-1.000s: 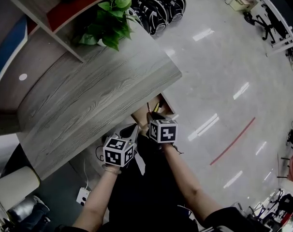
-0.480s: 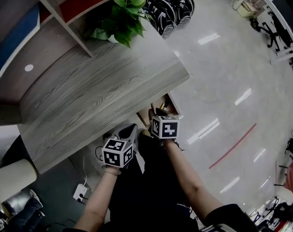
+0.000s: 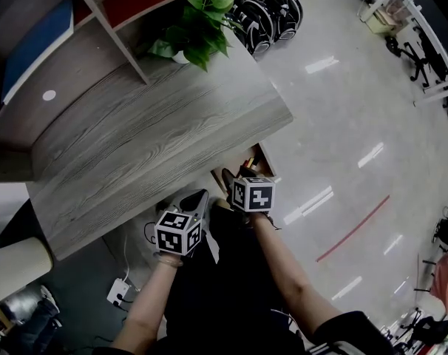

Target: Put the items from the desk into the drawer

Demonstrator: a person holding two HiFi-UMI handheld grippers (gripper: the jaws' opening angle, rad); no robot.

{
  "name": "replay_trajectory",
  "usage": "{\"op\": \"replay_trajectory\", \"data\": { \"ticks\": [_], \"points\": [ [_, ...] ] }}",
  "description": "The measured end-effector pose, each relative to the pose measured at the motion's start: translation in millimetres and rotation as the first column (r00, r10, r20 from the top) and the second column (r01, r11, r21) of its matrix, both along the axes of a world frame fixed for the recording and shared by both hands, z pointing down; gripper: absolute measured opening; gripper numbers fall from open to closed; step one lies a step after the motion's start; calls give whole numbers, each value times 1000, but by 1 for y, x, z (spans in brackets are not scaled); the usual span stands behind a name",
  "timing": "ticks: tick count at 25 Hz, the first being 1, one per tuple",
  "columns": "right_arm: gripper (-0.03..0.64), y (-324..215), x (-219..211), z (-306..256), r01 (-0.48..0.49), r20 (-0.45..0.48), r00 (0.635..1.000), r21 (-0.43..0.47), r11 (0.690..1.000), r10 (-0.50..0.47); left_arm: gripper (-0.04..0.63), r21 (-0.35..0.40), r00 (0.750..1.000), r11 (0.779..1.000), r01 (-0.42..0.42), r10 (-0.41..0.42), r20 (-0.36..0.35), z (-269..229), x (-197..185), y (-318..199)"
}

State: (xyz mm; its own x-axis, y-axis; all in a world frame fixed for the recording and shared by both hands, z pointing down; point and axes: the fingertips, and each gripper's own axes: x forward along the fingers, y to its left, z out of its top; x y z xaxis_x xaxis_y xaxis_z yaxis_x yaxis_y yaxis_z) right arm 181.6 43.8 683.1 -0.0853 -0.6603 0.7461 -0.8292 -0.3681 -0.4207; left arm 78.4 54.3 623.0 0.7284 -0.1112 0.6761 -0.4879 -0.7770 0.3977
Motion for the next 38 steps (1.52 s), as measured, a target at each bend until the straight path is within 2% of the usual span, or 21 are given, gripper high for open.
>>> {"op": "replay_trajectory", "data": {
  "ticks": [6,13,14,15,16,17,23,25,28,34,38],
  "points": [
    [215,4,1,-8,6,-4,1000,19,1000,-6,17,7,1000,1000,-15,15,-7,-4,5,1],
    [213,3,-3,-43,10,62,998,166,986,-20,17,30,999,999,-21,22,-27,-15,12,-1],
    [197,2,-2,-51,9,66,998,192,981,-22,17,36,999,999,-20,21,-31,-17,13,-2],
    [149,0,-1,-59,6,63,998,221,975,-20,17,41,999,999,-18,19,-36,-20,13,-3],
    [73,-1,1,-68,3,48,999,254,967,-16,17,47,999,999,-15,16,-41,-23,14,-4],
    [0,-2,3,-78,7,30,999,290,957,-17,17,53,999,999,-11,14,-48,-27,14,-5],
    [0,-9,-5,-149,28,42,998,495,869,-56,17,90,994,996,4,6,-111,-57,19,-8],
    [0,-8,-7,-171,47,-2,999,529,848,-54,17,102,990,995,9,5,-139,-69,20,-7],
    [0,-6,-14,-202,116,-117,991,569,814,-60,17,123,984,992,17,6,-180,-90,20,-4],
    [-1,2,-21,-260,163,-239,971,640,751,-7,17,212,970,976,46,8,-245,-135,14,-6],
    [-2,17,-5,-301,106,-220,972,716,690,79,17,278,962,957,80,0,-274,-165,2,-14]
  ]
}}
